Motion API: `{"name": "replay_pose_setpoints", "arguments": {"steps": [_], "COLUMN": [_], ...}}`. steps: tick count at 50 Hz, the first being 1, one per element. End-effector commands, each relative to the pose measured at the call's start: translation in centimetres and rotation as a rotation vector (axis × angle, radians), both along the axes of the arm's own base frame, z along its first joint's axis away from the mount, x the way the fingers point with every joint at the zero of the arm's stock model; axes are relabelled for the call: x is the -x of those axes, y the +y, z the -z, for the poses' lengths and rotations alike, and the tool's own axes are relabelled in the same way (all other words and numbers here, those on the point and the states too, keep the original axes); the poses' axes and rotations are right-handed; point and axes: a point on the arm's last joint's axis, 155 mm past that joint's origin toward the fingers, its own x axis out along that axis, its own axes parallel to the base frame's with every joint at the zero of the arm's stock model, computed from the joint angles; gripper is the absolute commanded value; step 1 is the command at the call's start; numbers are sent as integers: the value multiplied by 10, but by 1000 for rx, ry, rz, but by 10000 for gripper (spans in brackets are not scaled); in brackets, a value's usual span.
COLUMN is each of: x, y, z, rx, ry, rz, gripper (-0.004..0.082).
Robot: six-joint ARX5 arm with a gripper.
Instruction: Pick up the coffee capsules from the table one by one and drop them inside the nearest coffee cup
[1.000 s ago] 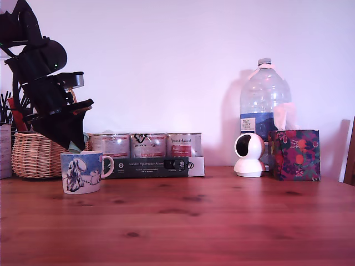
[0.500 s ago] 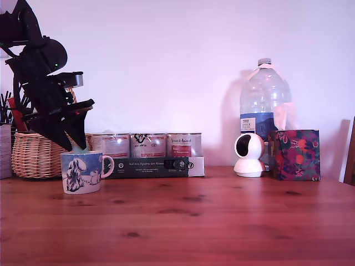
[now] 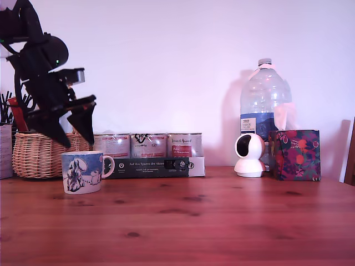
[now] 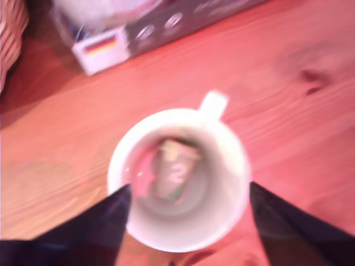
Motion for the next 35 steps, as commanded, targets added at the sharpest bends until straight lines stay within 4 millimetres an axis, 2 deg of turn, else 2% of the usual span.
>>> {"name": "replay_pose_setpoints", "arguments": {"steps": [1, 4, 8, 23, 27, 35], "x": [2, 6, 11, 40, 52, 80], "y": [-5, -7, -9, -11, -8, 3], "z": [-44, -57, -72, -114, -119, -115], "rx": [32, 47, 62, 99, 114, 128], "ry": [-86, -103, -122, -223, -262, -315], "rz": [11, 20, 29, 49, 36, 8], "gripper": [221, 81, -15, -22, -22, -22]}}
